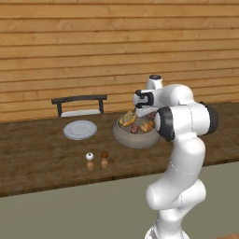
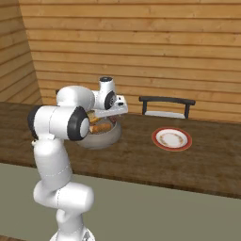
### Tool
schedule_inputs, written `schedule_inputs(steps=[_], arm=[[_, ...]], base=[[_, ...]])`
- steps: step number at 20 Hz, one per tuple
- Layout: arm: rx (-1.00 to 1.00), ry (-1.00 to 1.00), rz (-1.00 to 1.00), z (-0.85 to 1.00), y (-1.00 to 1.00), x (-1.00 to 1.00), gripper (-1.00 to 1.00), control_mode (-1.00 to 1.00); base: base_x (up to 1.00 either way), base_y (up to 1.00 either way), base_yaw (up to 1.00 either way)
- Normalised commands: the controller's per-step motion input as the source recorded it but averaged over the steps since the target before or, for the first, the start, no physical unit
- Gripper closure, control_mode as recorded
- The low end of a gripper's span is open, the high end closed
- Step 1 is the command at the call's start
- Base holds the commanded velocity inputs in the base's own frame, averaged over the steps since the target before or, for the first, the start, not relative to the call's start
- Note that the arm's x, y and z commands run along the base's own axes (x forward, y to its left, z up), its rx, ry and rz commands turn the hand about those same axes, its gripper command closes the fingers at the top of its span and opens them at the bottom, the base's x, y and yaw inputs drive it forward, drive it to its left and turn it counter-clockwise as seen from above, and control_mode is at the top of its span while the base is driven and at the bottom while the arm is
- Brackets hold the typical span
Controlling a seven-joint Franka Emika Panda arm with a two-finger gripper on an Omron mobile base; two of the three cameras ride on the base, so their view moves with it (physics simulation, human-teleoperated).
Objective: Place one bun and one sausage from the bowl on each plate.
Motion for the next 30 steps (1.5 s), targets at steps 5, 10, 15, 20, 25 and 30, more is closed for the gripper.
schedule_inputs(steps=[5, 10, 15, 20, 25, 30], arm=[[0.00, 0.03, 0.00, -0.36, 0.00, 0.00, 1.00, -1.00], [0.00, 0.00, 0.00, -0.01, 0.00, -0.02, 1.00, -1.00], [0.00, -0.07, 0.00, 0.54, 0.00, -0.32, 1.00, -1.00], [0.10, -0.02, -0.04, 0.68, -0.60, -0.47, 1.00, -1.00], [0.12, 0.14, -0.20, 0.11, -1.00, -0.03, 1.00, -1.00], [0.04, 0.21, -0.30, -0.01, -1.00, 0.09, 1.00, -1.00]], base=[[0.00, 0.00, 0.00], [0.00, 0.00, 0.00], [0.00, 0.00, 0.00], [0.00, 0.00, 0.00], [0.00, 0.00, 0.00], [0.00, 0.00, 0.00]])
